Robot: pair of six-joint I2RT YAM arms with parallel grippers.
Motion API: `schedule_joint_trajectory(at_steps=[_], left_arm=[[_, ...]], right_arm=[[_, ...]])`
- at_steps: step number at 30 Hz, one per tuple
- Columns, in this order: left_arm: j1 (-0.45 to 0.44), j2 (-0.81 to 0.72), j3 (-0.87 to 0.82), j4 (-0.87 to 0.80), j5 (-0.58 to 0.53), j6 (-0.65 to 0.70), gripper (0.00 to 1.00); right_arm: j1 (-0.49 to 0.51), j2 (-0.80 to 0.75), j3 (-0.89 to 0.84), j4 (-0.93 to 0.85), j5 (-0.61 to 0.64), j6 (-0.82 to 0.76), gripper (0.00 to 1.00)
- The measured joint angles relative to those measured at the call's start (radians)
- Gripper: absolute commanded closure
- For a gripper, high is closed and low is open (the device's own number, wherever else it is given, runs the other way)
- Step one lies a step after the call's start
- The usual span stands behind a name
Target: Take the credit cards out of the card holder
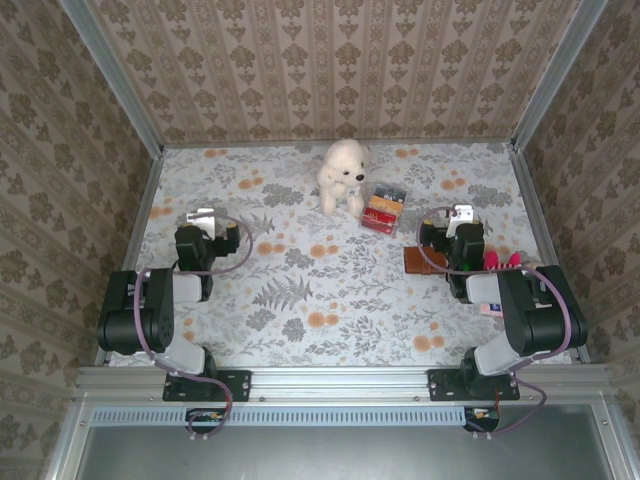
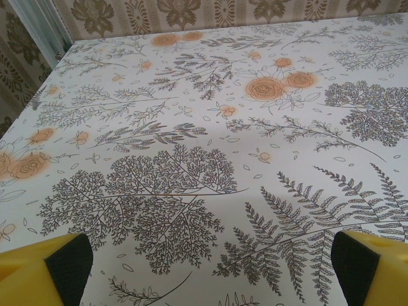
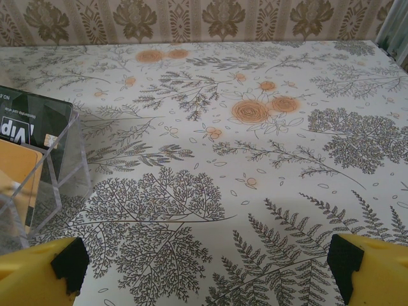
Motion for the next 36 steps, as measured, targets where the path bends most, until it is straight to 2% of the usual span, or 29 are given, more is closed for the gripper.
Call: schedule_joint_trajectory(at_steps=[5, 8, 12, 17, 21, 24, 30, 36], left_arm=[[-0.01, -0.023, 0.0, -0.021, -0.012, 0.008, 0.0], [-0.038, -0.116, -0.001, -0.087, -0.076, 0.01, 0.0], [-0.091, -0.289, 0.027, -0.235, -0.182, -0.014, 0.0], [-0.107, -0.435, 0.136, -0.496, -0.267, -0.135, 0.0], [-0.11, -0.505, 0.237, -0.72, -0.275, -0.273, 0.0], [-0.112, -0.528, 0.28, -0.843, -0.235, -0.352, 0.0], [-0.115, -0.511, 0.299, -1.004, -0.114, -0.441, 0.0], [-0.126, -0.465, 0.299, -1.047, -0.042, -0.498, 0.0]], right_arm=[[0.0, -0.013, -0.037, 0.04, 0.016, 0.008, 0.0], [0.0, -0.1, -0.043, -0.04, 0.03, 0.017, 0.0], [0.0, -0.313, -0.001, -0.225, 0.054, 0.053, 0.0], [0.0, -0.532, 0.093, -0.526, 0.101, 0.153, 0.0], [0.0, -0.663, 0.186, -0.817, 0.127, 0.285, 0.0], [0.0, -0.727, 0.218, -0.976, 0.105, 0.36, 0.0], [0.0, -0.723, 0.274, -1.181, 0.018, 0.477, 0.0], [0.0, -0.547, 0.306, -1.217, -0.1, 0.554, 0.0]])
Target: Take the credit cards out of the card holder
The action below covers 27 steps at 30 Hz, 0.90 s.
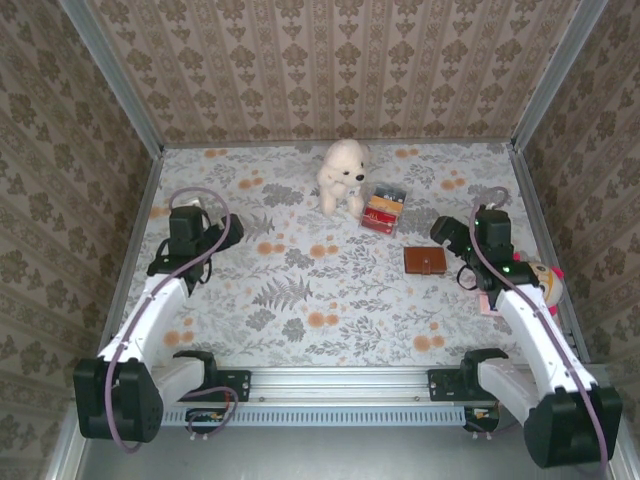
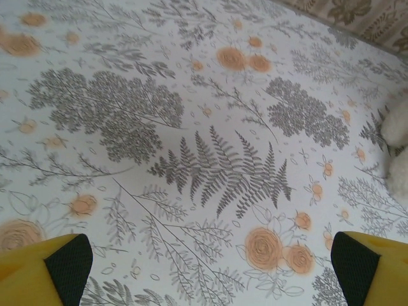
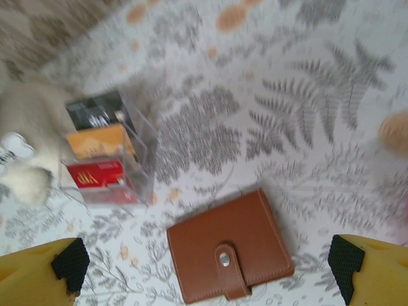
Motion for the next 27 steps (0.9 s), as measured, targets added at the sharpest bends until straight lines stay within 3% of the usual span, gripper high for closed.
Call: schedule_joint_trajectory(at_steps=[6, 12, 20, 27], left_arm=[[-0.027, 0.038, 0.0, 0.0, 0.037, -0.006, 0.0], [-0.064, 0.085, 0.0, 0.005, 0.06, -0.006, 0.0], [-0.101, 0.117, 0.0, 0.011, 0.074, -0.006, 0.0], [-0.113, 0.125, 0.0, 0.01, 0.073, -0.006, 0.0]], right_arm=[[0.0, 0.142, -0.027, 0.005, -0.058, 0.071, 0.03], [0.002, 0.347, 0.012, 0.007, -0.087, 0.098, 0.22], [0.116, 0.572, 0.222, -0.089, 0.076, 0.077, 0.24], [0.137, 0.685, 0.275, -0.116, 0.081, 0.074, 0.24]])
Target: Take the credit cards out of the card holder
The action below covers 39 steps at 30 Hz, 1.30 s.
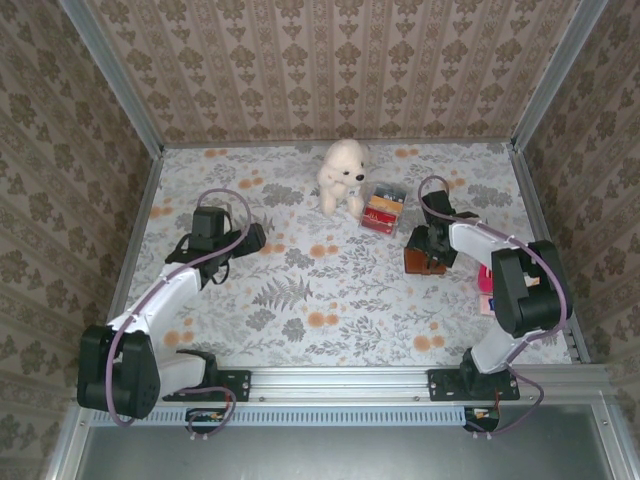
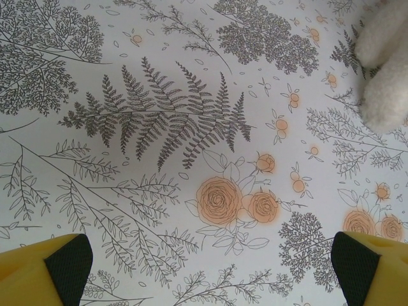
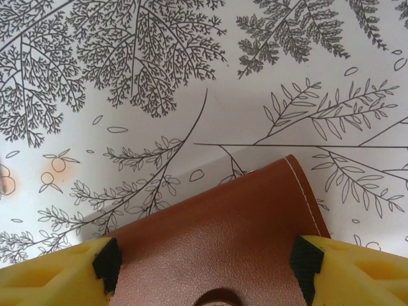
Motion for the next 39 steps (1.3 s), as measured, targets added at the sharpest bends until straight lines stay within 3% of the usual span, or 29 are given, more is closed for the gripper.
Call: schedule_joint_trajectory(at_steps=[8, 15, 21, 26, 32, 39], left_arm=[[-0.019, 0.016, 0.0, 0.002, 0.006, -0.024, 0.0], [-0.095, 0.111, 0.028, 0.01, 0.028, -0.056, 0.01], [-0.166, 0.219, 0.09, 0.023, 0.098, -0.06, 0.07], [-0.227, 0.307, 0.145, 0.042, 0.183, -0.063, 0.17], [-0.307, 0.413, 0.224, 0.062, 0.296, -0.067, 0.33], [-0.39, 0.547, 0.372, 0.045, 0.369, -0.032, 0.45]], right_arm=[[0.076, 0.029, 0.041, -0.02, -0.041, -0.043, 0.25], [0.249, 0.046, 0.064, -0.045, -0.09, -0.117, 0.26], [0.388, 0.085, 0.102, -0.009, -0.148, -0.195, 0.29], [0.437, 0.078, 0.104, 0.017, -0.21, -0.218, 0.28], [0.41, -0.102, 0.032, 0.013, -0.163, -0.118, 0.24], [0.366, -0.226, -0.142, 0.077, -0.145, 0.156, 0.35]])
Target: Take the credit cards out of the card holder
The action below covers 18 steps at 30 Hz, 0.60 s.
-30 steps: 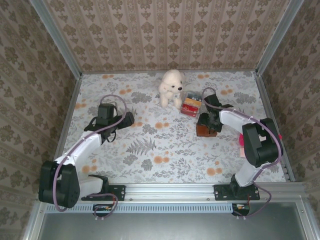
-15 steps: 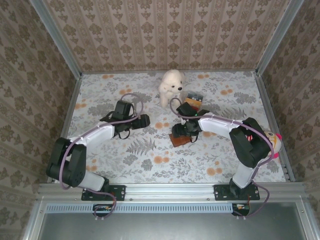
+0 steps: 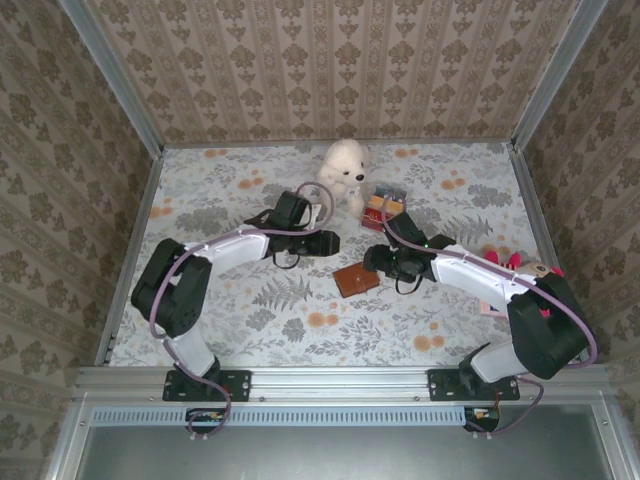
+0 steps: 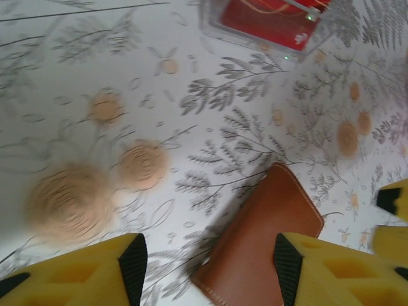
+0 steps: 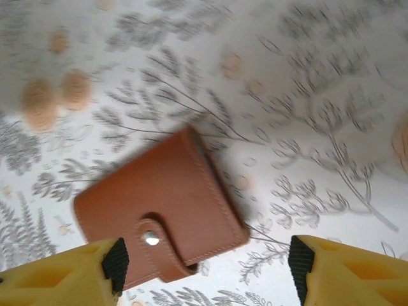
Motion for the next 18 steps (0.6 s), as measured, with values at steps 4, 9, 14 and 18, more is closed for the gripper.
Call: schedule_joint_trajectory(at_steps=[4, 9, 14, 18], left_arm=[[-0.021, 0.071, 0.072, -0.043, 0.037, 0.022, 0.46], [-0.046, 0.158, 0.159, -0.131, 0.06, 0.059, 0.47], [-0.072, 0.193, 0.182, -0.187, 0.07, 0.074, 0.47], [-0.079, 0.193, 0.182, -0.21, 0.08, 0.074, 0.47]], right_arm=[[0.0, 0.003, -0.078, 0.05, -0.016, 0.14, 0.41], [0.0, 0.045, -0.087, 0.159, -0.068, 0.249, 0.46], [0.0, 0.095, -0.09, 0.228, -0.113, 0.297, 0.47], [0.0, 0.12, -0.09, 0.259, -0.136, 0.305, 0.49]])
